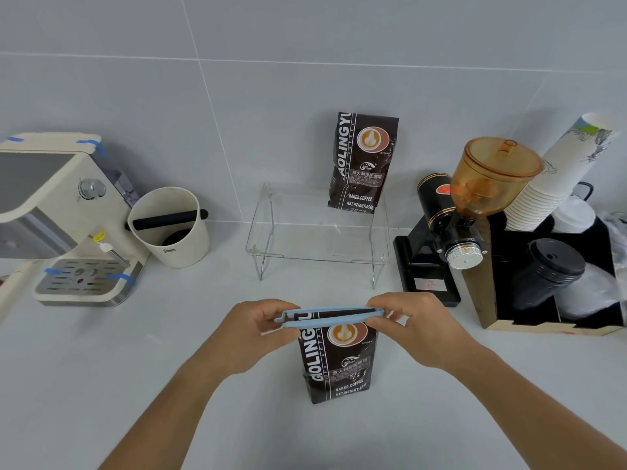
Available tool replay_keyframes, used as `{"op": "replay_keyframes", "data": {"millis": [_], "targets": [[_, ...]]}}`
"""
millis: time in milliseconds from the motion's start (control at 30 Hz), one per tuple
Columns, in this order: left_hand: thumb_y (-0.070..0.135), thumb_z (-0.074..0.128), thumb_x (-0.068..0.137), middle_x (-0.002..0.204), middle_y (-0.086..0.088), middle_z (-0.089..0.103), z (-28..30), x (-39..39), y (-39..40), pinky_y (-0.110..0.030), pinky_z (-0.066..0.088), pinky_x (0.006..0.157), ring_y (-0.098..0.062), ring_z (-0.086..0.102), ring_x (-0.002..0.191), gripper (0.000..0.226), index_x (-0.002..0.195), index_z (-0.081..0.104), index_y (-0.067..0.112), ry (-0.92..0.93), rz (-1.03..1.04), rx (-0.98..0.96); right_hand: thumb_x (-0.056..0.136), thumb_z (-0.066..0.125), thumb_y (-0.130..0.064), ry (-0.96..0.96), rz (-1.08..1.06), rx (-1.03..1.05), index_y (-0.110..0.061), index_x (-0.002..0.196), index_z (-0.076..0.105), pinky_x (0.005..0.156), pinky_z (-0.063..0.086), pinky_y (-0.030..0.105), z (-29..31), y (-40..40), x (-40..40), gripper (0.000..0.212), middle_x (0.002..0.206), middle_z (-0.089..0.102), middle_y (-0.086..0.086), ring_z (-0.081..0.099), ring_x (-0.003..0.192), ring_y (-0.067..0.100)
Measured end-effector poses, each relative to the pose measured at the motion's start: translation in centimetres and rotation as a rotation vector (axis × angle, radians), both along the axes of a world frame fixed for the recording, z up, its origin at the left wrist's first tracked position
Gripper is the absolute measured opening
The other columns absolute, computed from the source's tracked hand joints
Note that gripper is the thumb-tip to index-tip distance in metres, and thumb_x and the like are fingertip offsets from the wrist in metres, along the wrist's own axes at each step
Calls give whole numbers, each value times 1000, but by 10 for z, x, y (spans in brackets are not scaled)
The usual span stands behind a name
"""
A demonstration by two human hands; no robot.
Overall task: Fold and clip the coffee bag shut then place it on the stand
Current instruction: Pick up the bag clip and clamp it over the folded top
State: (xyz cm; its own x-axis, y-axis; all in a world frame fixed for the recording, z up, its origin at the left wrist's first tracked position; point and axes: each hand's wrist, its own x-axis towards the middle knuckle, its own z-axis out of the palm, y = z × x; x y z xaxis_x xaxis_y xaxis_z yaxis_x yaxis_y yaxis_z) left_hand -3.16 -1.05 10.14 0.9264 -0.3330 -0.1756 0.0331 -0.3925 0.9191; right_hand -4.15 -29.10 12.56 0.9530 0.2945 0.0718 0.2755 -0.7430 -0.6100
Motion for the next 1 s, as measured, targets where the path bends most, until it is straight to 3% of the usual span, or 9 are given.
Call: {"op": "replay_keyframes", "data": {"millis": [67, 133, 200, 300, 500, 567, 700, 867, 1000], "targets": [[22, 71, 85, 103, 24, 73, 4, 0, 7, -11, 49, 87, 0, 68, 99, 26, 102, 70, 42, -130, -77, 169, 87, 67, -30, 5, -14, -23, -17, 112, 71, 56, 42, 3, -2, 0, 0, 28, 93, 68, -10, 58, 71, -1], [33, 67, 87, 105, 29, 69, 7, 1, 11, -21, 52, 84, -5, 68, 95, 23, 99, 65, 53, -191, -117, 281, 87, 67, -30, 4, -27, -30, -17, 112, 71, 57, 41, 2, -3, 0, 0, 29, 93, 69, -10, 59, 72, 2], [37, 65, 88, 101, 21, 73, 7, 1, 11, -33, 54, 81, -15, 70, 87, 17, 101, 68, 48, -210, -117, 317, 85, 70, -26, -15, -29, -10, -14, 109, 73, 58, 46, 3, -1, 1, -2, 27, 85, 63, -17, 60, 67, -1], [28, 67, 88, 93, 14, 76, 8, -1, 7, -23, 54, 78, 6, 67, 89, 14, 100, 73, 34, -221, -87, 317, 83, 73, -21, -42, -6, 24, -11, 102, 75, 64, 43, -2, -2, 3, -4, 21, 77, 54, -32, 61, 74, -10], [26, 66, 89, 91, 13, 76, 7, 0, 6, -6, 45, 67, 11, 64, 92, 15, 101, 74, 27, -276, -136, 381, 83, 72, -24, -105, 13, 15, -15, 98, 75, 59, 42, 0, -6, 2, -6, 18, 78, 63, -18, 53, 66, -12], [26, 65, 90, 91, 11, 77, 5, 1, 5, -11, 50, 70, 6, 66, 91, 14, 100, 74, 25, -296, -137, 378, 83, 72, -24, -113, 12, 18, -15, 96, 75, 58, 43, 2, -7, 2, -7, 17, 76, 63, -17, 56, 64, -9], [43, 57, 88, 87, 15, 74, 2, -2, 6, -40, 56, 69, -22, 71, 75, 19, 97, 69, 33, -284, -120, 404, 82, 72, -26, -141, 0, 20, -14, 96, 75, 60, 44, 2, -8, 1, -9, 18, 71, 59, -16, 56, 76, -14], [47, 52, 89, 78, 11, 67, 5, -2, -4, -33, 52, 67, -11, 59, 72, 25, 100, 67, 30, -354, -154, 435, 79, 75, -26, -161, -2, -6, -13, 99, 76, 48, 41, 1, -10, 5, -11, 24, 77, 74, -3, 58, 64, 2], [45, 49, 93, 83, 13, 63, 2, -2, -12, -28, 44, 65, -11, 51, 73, 25, 106, 63, 30, -448, -162, 552, 82, 74, -24, -177, -5, 11, -14, 97, 75, 52, 36, 3, -12, 6, -12, 18, 77, 75, -3, 57, 66, 6]]}}
